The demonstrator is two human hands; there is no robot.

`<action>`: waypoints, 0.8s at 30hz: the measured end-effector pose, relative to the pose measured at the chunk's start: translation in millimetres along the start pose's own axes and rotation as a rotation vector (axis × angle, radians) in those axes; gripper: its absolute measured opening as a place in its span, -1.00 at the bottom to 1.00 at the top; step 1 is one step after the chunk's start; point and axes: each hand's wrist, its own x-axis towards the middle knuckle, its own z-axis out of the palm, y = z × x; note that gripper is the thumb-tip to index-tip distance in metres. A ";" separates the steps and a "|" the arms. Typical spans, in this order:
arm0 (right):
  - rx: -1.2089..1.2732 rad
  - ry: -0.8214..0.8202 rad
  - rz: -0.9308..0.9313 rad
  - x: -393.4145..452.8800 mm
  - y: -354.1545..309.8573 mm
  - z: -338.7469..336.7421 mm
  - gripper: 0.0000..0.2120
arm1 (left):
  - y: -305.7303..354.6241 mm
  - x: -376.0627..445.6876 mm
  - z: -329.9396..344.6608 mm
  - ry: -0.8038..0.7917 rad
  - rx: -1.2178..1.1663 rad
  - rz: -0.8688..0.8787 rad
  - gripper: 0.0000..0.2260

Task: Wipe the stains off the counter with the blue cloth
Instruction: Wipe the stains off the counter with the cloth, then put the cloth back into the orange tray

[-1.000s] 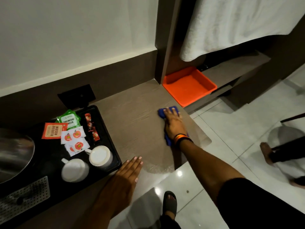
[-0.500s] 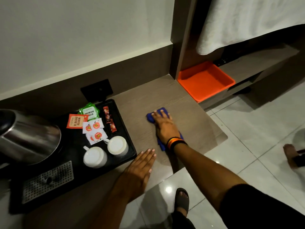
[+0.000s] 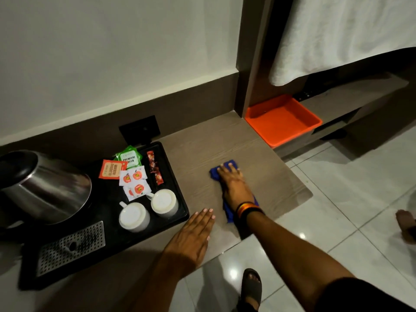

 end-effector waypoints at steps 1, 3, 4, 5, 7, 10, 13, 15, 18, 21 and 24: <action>0.002 -0.020 -0.050 -12.4 -8.2 7.8 -0.36 | 5.9 7.1 -5.6 -0.014 0.017 -0.028 -0.44; 0.019 -0.061 -0.126 -43.9 -14.9 12.1 -0.37 | 22.5 29.5 -24.6 0.062 0.030 -0.100 -0.41; 0.046 -0.070 -0.135 -57.8 -13.0 11.0 -0.36 | 29.6 42.2 -35.1 0.127 0.022 -0.128 -0.41; 0.068 -0.069 -0.131 -66.3 -11.7 4.9 -0.36 | 35.8 55.2 -51.9 0.193 0.024 -0.150 -0.40; 0.104 -0.036 -0.044 -74.1 -10.7 -13.6 -0.38 | 42.5 76.4 -92.2 0.282 0.059 -0.174 -0.35; 0.090 0.043 0.004 -61.5 -21.3 -47.6 -0.31 | 40.3 98.2 -146.3 0.356 0.133 -0.167 -0.30; 0.083 0.123 0.015 -43.0 -42.0 -92.8 -0.22 | 45.9 109.9 -194.8 0.457 0.179 -0.214 -0.34; 0.097 0.139 0.052 -40.3 -47.5 -111.8 -0.22 | 48.8 119.5 -219.2 0.513 0.196 -0.219 -0.40; 0.108 0.140 0.084 -50.9 -41.6 -120.7 -0.25 | 53.7 134.4 -243.7 0.578 0.243 -0.213 -0.42; 0.069 0.139 0.120 -50.9 -30.3 -131.2 -0.26 | 54.8 152.2 -247.8 0.599 0.258 -0.219 -0.42; 0.047 0.180 0.116 -32.5 -17.4 -155.2 -0.29 | 59.1 171.3 -233.1 0.593 0.243 -0.238 -0.43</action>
